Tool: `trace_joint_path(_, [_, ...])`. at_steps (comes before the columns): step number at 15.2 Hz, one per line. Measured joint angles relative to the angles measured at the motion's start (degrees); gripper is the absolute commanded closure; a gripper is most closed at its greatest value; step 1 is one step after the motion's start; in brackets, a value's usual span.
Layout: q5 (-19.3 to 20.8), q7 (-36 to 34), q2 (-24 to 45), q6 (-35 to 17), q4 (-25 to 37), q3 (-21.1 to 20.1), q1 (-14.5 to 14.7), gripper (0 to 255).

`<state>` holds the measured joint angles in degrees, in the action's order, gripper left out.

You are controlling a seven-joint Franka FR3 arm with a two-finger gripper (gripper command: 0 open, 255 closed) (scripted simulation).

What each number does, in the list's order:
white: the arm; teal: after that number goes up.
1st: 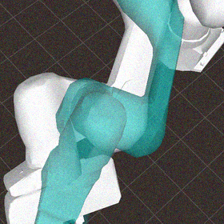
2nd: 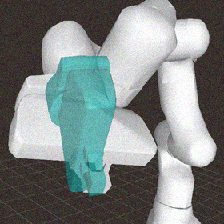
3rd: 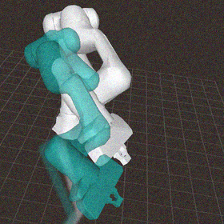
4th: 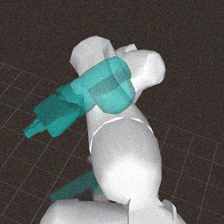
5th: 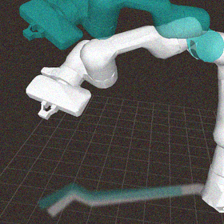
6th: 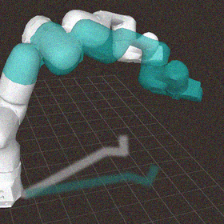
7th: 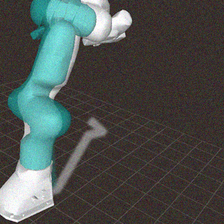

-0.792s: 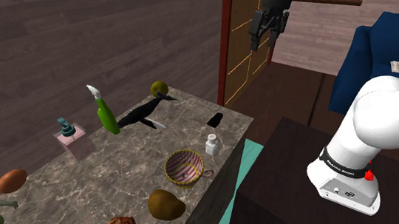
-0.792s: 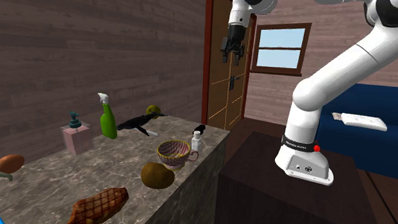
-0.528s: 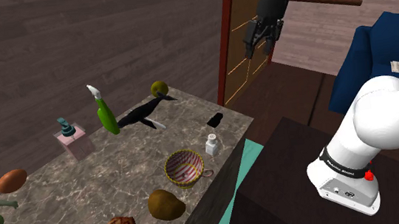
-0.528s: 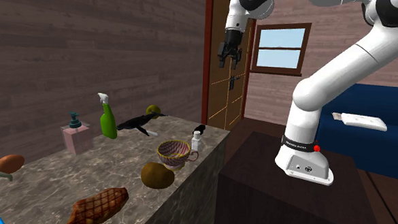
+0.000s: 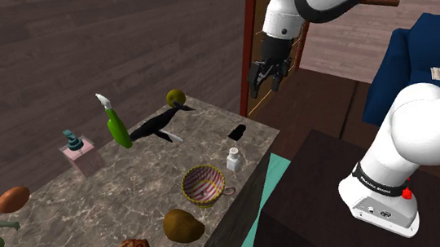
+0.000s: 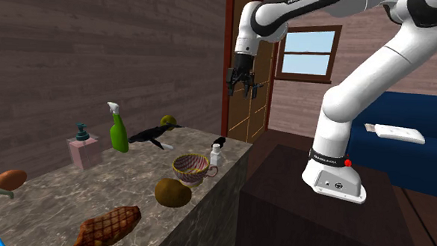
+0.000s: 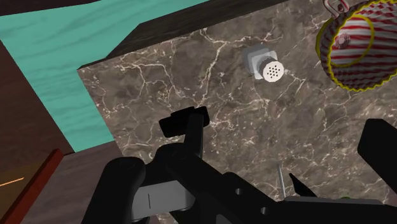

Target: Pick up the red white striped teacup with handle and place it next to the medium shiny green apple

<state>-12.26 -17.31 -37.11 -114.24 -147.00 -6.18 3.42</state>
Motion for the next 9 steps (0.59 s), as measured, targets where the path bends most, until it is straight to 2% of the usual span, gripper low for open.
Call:
trace_joint_path(5, [-2.7,-3.8,6.4,-10.5,-3.4,-4.8,2.0,0])
trace_joint_path(9, [-3.9,-7.0,13.3,-18.2,-3.6,-8.4,3.1,0])
